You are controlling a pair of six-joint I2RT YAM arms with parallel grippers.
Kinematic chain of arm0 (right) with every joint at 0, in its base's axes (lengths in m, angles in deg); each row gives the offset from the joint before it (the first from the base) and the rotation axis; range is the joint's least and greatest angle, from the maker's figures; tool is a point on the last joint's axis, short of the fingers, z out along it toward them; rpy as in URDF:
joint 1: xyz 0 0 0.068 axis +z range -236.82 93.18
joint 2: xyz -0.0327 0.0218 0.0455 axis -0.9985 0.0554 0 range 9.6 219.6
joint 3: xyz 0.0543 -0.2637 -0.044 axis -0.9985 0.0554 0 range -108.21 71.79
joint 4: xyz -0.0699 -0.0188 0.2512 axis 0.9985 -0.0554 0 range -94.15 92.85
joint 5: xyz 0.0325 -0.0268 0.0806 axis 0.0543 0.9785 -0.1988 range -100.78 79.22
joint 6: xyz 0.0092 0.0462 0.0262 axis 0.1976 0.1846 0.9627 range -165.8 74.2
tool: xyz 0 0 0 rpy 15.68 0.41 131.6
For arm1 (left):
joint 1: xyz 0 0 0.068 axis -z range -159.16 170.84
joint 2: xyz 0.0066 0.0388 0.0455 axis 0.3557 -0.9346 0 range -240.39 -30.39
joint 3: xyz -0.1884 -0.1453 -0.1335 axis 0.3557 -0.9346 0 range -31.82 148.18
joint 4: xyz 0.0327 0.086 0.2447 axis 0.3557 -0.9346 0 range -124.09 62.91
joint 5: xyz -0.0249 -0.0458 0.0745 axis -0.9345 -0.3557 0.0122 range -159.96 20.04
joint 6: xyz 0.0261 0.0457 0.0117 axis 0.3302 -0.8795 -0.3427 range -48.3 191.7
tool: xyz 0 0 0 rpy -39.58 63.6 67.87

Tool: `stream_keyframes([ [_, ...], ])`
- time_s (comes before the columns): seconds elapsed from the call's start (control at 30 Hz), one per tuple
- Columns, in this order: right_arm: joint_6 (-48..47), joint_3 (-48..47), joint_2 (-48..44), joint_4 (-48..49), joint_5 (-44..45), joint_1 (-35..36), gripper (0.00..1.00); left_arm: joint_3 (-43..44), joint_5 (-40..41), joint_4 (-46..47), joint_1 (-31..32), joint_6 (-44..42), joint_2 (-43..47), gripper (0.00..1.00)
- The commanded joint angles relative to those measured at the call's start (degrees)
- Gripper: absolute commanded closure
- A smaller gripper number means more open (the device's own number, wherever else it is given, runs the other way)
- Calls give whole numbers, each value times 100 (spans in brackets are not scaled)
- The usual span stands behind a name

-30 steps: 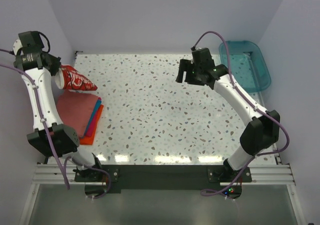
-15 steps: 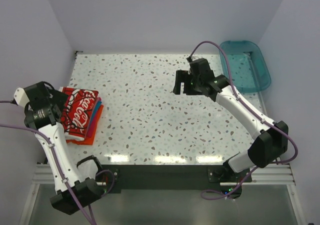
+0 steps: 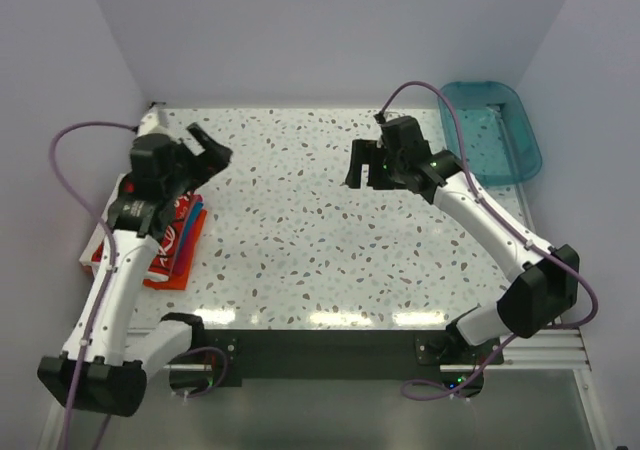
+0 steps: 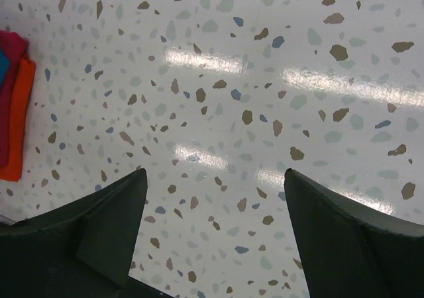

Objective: Fold and stack the t-shirts
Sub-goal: Reset both grippers

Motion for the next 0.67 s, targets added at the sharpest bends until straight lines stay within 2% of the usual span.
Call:
stream_keyframes([
  [0.0, -64, -46, -435, 234, 58, -7, 12, -3, 764, 1145, 1605, -88, -568, 0],
  [0.07, -117, 86, -619, 339, 225, 2, 12, 155, 1222, 1260, 2595, -290, -1069, 0],
  [0.17, -161, 402, -909, 524, 287, -7, 12, 261, 1205, 1507, 3267, -467, -1641, 0],
  [0.33, -196, 1035, -1384, 682, 594, -7, 11, -194, 696, 2095, 3559, -713, -1765, 0],
  [0.6, -354, 1879, -2219, 1078, 1042, -7, 9, -416, 502, 1719, 3586, -976, -1589, 0],
  [0.63, -311, 1932, -2307, 1156, 1139, -7, 2, -372, 537, 1639, 3586, -1029, -1572, 0],
])
